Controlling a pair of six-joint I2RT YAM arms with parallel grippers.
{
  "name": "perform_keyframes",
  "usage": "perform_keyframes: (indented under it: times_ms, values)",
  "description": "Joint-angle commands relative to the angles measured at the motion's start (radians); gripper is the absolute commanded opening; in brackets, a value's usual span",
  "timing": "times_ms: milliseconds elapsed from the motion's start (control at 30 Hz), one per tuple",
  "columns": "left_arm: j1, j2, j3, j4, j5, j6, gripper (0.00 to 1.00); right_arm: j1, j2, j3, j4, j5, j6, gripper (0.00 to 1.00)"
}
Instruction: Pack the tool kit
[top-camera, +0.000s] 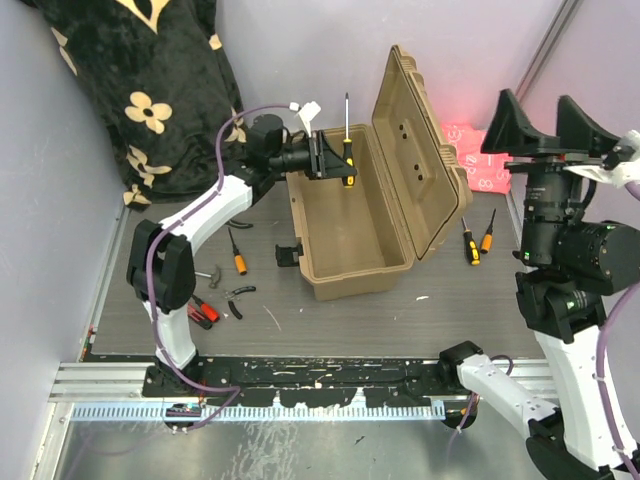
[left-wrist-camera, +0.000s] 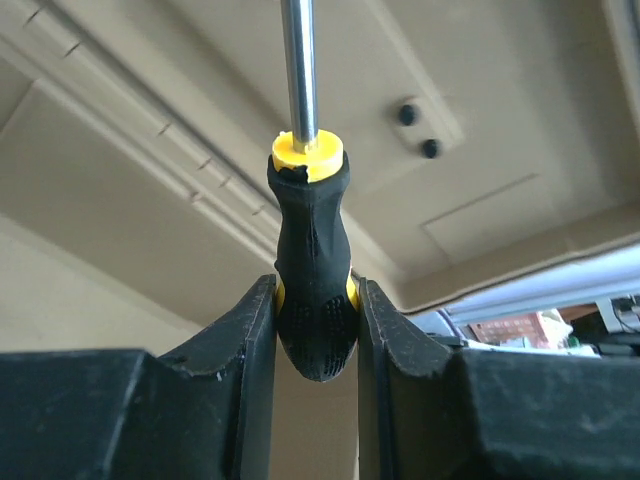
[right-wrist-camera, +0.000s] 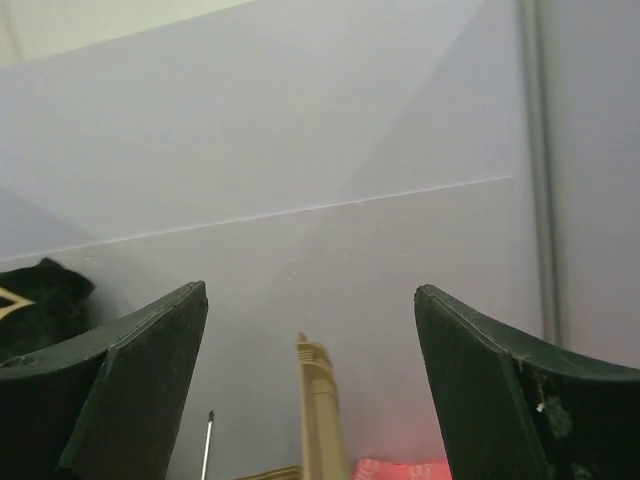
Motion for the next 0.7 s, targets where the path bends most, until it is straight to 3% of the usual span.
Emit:
perform_keyframes:
  times_ms: [0,233,667]
  values:
    - [0.005,0.047,0.028,-0.092,-0.097,0.036,0.0,0.0,0.001,0.017,-0.089,0.252,-0.111,0.89]
    - [-0.004,0.15,0.079,-0.25,-0.213,0.022,0.0,0.0,0.015,0.023,-0.173,0.363,-0.138,0.89]
    - [-0.084,0.276,0.205,-0.34,-0.266,-0.046,0.0,0.0,0.092,0.025,-0.166,0.698,-0.273,0.89]
